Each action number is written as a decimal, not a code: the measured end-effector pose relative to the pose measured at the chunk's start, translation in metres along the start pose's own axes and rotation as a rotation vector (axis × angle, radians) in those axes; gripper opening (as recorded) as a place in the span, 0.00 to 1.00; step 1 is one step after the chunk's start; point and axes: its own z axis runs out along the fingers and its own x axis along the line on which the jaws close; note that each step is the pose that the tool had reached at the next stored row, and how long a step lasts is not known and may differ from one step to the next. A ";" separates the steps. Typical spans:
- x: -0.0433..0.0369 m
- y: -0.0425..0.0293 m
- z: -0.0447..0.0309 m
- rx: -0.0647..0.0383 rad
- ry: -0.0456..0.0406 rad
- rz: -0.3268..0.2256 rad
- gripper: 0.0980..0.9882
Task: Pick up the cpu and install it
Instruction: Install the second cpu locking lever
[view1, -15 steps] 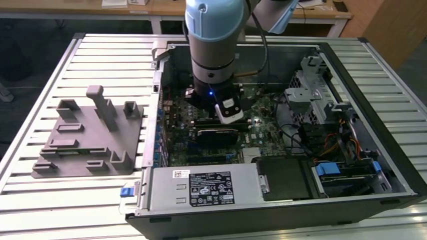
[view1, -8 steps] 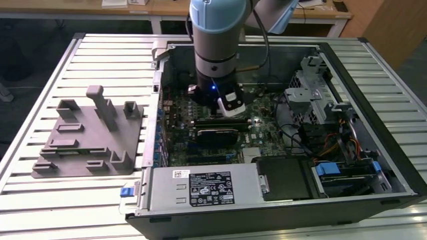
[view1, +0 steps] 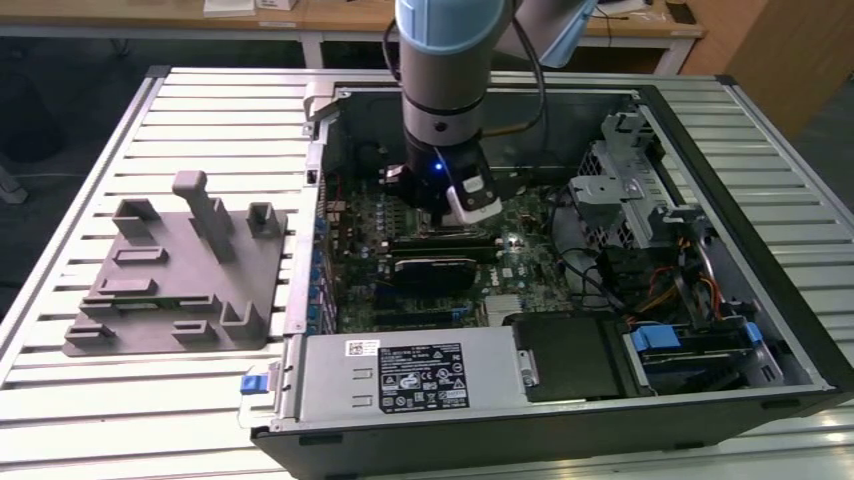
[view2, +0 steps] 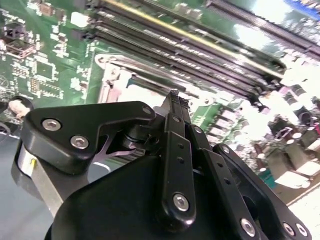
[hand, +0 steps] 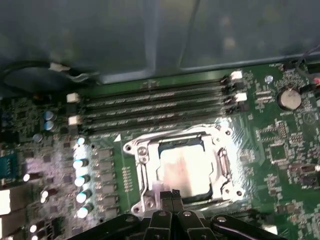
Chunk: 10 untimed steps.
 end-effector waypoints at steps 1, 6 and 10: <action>-0.0014 0.0022 0.0005 0.001 0.0000 0.000 0.01; -0.0089 0.0122 0.0030 0.006 -0.0007 0.000 0.01; -0.0122 0.0197 0.0047 0.008 -0.0010 0.000 0.01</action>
